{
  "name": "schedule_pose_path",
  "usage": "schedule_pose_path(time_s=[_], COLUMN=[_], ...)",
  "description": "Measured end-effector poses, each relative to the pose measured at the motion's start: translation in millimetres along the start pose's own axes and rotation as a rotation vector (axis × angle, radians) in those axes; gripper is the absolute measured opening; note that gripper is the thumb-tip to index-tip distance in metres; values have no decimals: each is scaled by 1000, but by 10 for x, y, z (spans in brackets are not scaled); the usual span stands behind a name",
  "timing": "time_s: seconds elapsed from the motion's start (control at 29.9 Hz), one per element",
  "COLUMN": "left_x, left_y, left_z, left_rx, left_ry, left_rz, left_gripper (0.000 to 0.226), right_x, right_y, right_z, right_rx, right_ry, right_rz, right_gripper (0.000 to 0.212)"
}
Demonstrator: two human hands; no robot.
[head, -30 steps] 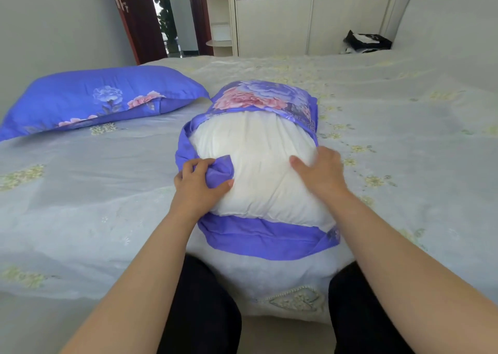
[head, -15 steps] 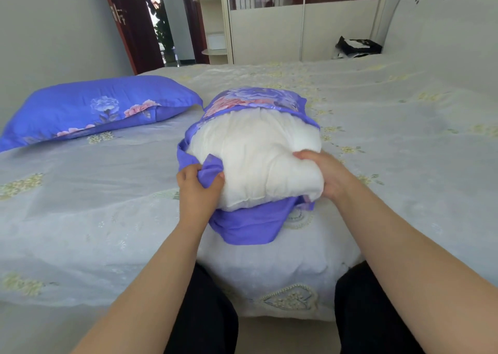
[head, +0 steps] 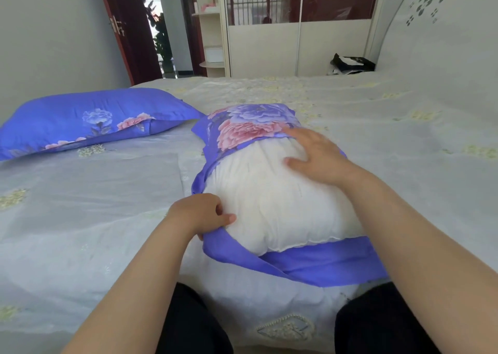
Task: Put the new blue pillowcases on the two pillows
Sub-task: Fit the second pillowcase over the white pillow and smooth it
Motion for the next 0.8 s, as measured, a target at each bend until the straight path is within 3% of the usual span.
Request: schedule_pose_path(time_s=[0.07, 0.1, 0.17, 0.23, 0.33, 0.4, 0.5, 0.6, 0.67, 0.73, 0.8], left_x=[-23, -37, -50, 92, 341, 322, 209, 338, 617, 822, 780], left_y=[90, 238, 645, 846, 508, 322, 469, 728, 738, 544, 437], left_z=[-60, -107, -198, -355, -795, -948, -905, -682, -514, -477, -512], left_rx=[-9, 64, 327, 493, 373, 473, 798, 875, 797, 711, 692], left_ry=[-1, 6, 19, -48, -54, -4, 20, -150, -306, -344, -291], left_rz=[41, 123, 321, 287, 197, 368, 658, 793, 613, 313, 243], left_gripper=[43, 44, 36, 44, 59, 43, 26, 24, 25, 22, 25], right_x=[-92, -82, -47, -36, 4, 14, 89, 160, 203, 211, 133], right_y=[-556, -813, -1036, -1057, -1109, -1162, -1180, -1234, -1243, -1191, -973], right_z=[-71, -42, -52, -80, -56, 2, 25, 21, 12, -5, -24], right_rx=[-278, -402, -452, -444, -441, -409, -363, -390, -405, -339, 7], right_ry=[-42, -74, -84, -77, -90, -90, -104, -156, -195, -208, -191], right_rz=[90, 150, 204, 219, 210, 193, 166, 172, 200, 227, 242], right_gripper=[71, 71, 71, 70, 68, 67, 66, 68, 68, 66, 59])
Point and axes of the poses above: each hand's wrist, its own z-axis away from the middle knuckle, its own y-axis out of the back of the hand, x = y × z, the point moved 8 cm from there along -z, towards the middle knuckle, and after that the axes turned 10 degrees about y, right-handed, at the moved point
